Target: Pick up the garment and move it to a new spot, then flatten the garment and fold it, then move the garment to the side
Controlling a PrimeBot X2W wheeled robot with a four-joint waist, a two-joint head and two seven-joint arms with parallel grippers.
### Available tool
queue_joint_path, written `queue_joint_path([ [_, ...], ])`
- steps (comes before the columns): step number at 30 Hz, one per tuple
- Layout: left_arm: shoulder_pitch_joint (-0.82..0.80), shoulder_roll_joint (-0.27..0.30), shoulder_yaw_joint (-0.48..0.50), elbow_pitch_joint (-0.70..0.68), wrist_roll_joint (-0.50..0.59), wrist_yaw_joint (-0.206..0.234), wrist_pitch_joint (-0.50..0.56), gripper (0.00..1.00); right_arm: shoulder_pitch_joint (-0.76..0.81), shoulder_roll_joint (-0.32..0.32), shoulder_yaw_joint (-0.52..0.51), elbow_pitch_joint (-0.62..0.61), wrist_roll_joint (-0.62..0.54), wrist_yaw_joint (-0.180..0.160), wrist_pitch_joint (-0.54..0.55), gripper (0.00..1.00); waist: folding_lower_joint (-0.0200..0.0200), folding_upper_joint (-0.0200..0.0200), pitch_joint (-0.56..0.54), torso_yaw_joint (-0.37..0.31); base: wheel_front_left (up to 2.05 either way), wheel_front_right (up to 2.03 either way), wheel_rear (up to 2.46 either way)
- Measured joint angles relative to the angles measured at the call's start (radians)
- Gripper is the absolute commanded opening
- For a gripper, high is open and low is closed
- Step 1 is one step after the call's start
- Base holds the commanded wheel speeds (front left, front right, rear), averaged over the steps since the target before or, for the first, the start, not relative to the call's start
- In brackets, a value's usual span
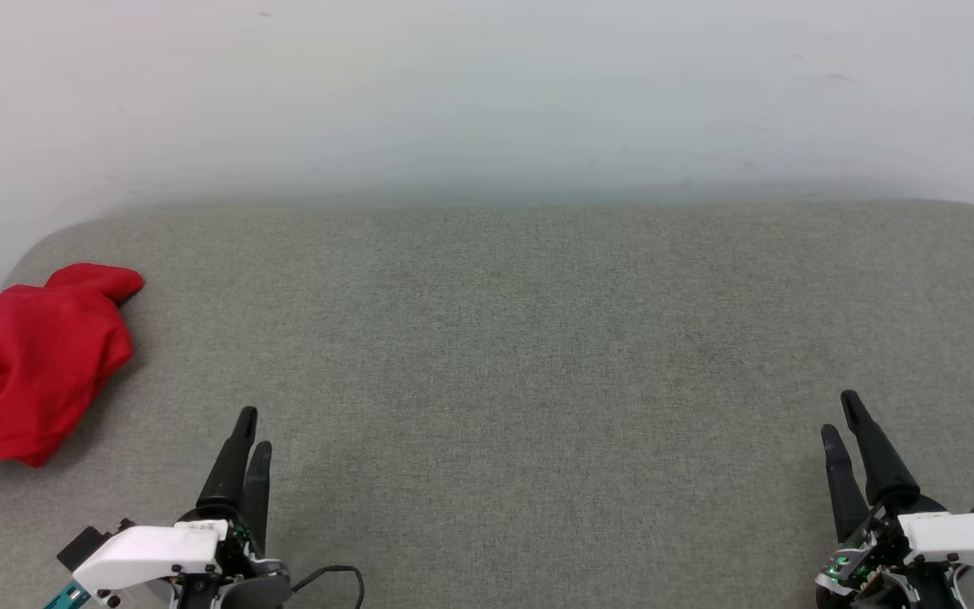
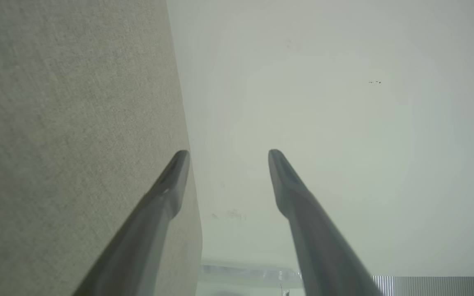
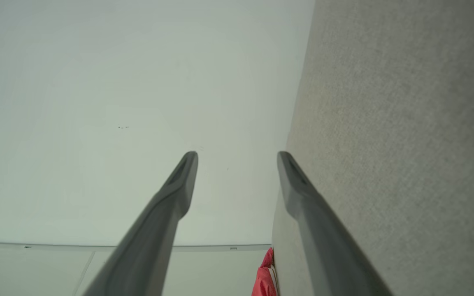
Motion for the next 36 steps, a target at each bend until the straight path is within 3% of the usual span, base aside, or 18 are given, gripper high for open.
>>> queue_joint_path([
  [19, -0.002, 0.000, -0.088, -0.091, 0.088, 0.000, -0.089, 1.00, 0.012, -0.019, 0.064, -0.099, -0.072, 0.000, -0.088, 1.00, 0.0000, 0.0000, 0.003, -0.001, 0.00, 0.00, 0.00],
  [32, -0.002, 0.000, -0.090, -0.158, 0.381, 0.000, -0.139, 1.00, 0.017, -0.035, 0.066, -0.124, -0.377, 0.000, -0.141, 1.00, 0.0000, 0.0000, 0.004, 0.000, 0.00, 0.00, 0.00],
  [36, -0.002, 0.000, -0.095, -0.169, 0.522, 0.000, -0.156, 1.00, 0.018, -0.025, 0.057, -0.138, -0.508, 0.000, -0.160, 1.00, 0.0000, 0.0000, 0.006, 0.000, 0.00, 0.00, 0.00],
])
